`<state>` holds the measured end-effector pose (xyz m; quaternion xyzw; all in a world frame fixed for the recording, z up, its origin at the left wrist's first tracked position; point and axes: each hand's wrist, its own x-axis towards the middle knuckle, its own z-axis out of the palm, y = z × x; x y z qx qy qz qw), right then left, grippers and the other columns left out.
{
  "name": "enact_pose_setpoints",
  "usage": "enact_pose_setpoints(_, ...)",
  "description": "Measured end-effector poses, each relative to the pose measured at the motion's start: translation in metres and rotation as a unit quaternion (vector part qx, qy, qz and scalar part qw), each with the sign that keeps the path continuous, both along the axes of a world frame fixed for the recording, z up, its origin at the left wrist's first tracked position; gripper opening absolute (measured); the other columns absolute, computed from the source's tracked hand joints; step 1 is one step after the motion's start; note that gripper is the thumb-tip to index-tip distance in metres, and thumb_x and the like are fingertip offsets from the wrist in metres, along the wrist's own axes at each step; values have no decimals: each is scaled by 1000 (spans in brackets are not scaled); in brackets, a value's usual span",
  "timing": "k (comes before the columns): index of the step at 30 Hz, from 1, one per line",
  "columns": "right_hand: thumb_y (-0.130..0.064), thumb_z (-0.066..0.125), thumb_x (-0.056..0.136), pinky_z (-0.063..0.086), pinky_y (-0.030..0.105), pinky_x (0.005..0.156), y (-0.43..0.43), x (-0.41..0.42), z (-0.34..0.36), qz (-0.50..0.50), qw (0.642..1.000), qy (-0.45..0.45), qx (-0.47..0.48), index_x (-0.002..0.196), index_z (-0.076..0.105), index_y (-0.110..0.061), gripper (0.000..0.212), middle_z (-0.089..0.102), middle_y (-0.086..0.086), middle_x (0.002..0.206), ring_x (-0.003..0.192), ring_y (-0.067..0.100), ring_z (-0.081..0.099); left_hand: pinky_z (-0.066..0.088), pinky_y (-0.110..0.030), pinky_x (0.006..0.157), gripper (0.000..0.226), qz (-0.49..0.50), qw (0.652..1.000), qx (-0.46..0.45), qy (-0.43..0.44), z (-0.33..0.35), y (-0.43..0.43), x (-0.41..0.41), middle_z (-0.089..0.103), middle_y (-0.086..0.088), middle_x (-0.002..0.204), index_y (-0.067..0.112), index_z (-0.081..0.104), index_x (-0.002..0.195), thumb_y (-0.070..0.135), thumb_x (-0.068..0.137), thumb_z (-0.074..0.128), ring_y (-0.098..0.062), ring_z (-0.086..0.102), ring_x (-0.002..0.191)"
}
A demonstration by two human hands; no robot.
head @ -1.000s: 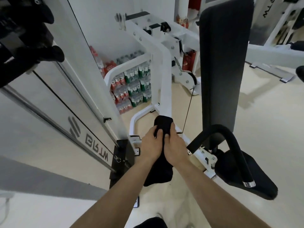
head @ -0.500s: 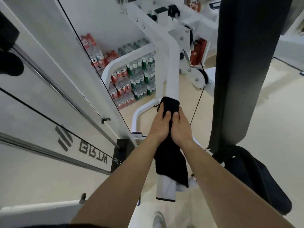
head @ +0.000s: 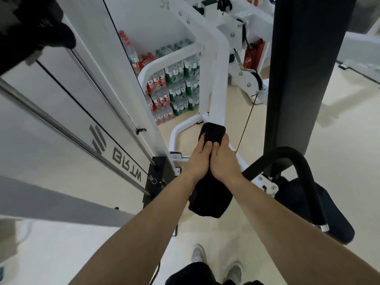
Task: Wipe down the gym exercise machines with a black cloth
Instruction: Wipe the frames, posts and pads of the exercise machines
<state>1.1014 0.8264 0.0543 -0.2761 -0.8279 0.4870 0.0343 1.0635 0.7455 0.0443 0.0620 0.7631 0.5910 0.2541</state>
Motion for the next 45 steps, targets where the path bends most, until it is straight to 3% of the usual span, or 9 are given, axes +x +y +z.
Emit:
enact_pose_setpoints(4, -30, 29, 106, 45, 35, 71, -14, 30, 0, 23, 998, -18, 55, 151, 20, -16, 48, 68, 17, 108, 89, 34, 66, 30, -31, 118, 51, 15, 999, 23, -39, -2, -20, 35, 43, 5, 154, 34, 28, 156, 41, 107, 38, -11, 42, 138)
enact_pose_setpoints(12, -32, 28, 107, 40, 29, 78, -15, 23, 9, -16, 1000, -12, 13, 156, 14, -25, 52, 66, 11, 118, 103, 30, 64, 34, -22, 103, 47, 19, 997, 50, -56, 7, -15, 25, 48, 11, 144, 40, 30, 153, 40, 107, 37, -8, 47, 129)
enact_pose_setpoints(17, -32, 28, 107, 44, 33, 92, 3, -20, 6, -57, 997, 28, -50, 153, 24, -26, 47, 61, 9, 129, 113, 28, 61, 35, -25, 109, 46, 6, 999, 49, -19, 4, 10, -19, 51, 12, 144, 39, 33, 153, 36, 107, 37, -8, 49, 131)
enact_pose_setpoints(22, -31, 27, 108, 36, 29, 83, 34, -74, 9, -65, 996, 22, -58, 149, 33, -21, 42, 61, 9, 125, 113, 32, 59, 37, -24, 105, 44, 13, 999, 49, -9, 8, 39, -67, 55, 18, 130, 39, 36, 151, 30, 108, 38, -7, 52, 124)
enact_pose_setpoints(26, -33, 27, 107, 36, 29, 84, 56, -115, 7, -63, 995, 30, -70, 144, 39, -21, 40, 62, 8, 124, 103, 26, 58, 36, -24, 103, 46, 17, 999, 42, -8, 12, 61, -107, 52, 8, 143, 36, 33, 153, 31, 108, 38, -10, 50, 127)
enact_pose_setpoints(31, -34, 27, 107, 35, 29, 81, 85, -163, 6, -60, 997, 15, -54, 134, 48, -14, 39, 62, 12, 124, 93, 22, 51, 38, -26, 104, 45, 16, 999, 45, -4, 13, 87, -154, 53, 8, 141, 38, 34, 152, 32, 108, 38, -12, 51, 126)
enact_pose_setpoints(37, -36, 25, 107, 38, 32, 84, 115, -217, 2, -54, 998, 12, -40, 128, 51, -10, 42, 61, 14, 125, 111, 33, 58, 41, -30, 106, 42, 5, 998, 53, 13, 10, 116, -206, 56, 12, 127, 35, 39, 150, 29, 108, 39, -12, 54, 121)
enact_pose_setpoints(40, -35, 26, 107, 37, 30, 84, 130, -242, 1, -49, 997, 24, -46, 131, 50, -10, 42, 60, 13, 125, 107, 29, 57, 41, -29, 105, 42, 1, 998, 55, 18, 10, 130, -231, 57, 11, 127, 34, 39, 150, 28, 108, 40, -12, 55, 121)
enact_pose_setpoints(45, -35, 27, 107, 36, 31, 84, 158, -290, -2, -40, 998, 35, -43, 132, 49, -12, 41, 60, 13, 126, 112, 30, 57, 38, -41, 114, 49, 3, 999, 28, 22, 4, 156, -280, 54, 2, 144, 34, 36, 153, 37, 104, 42, -18, 53, 129)
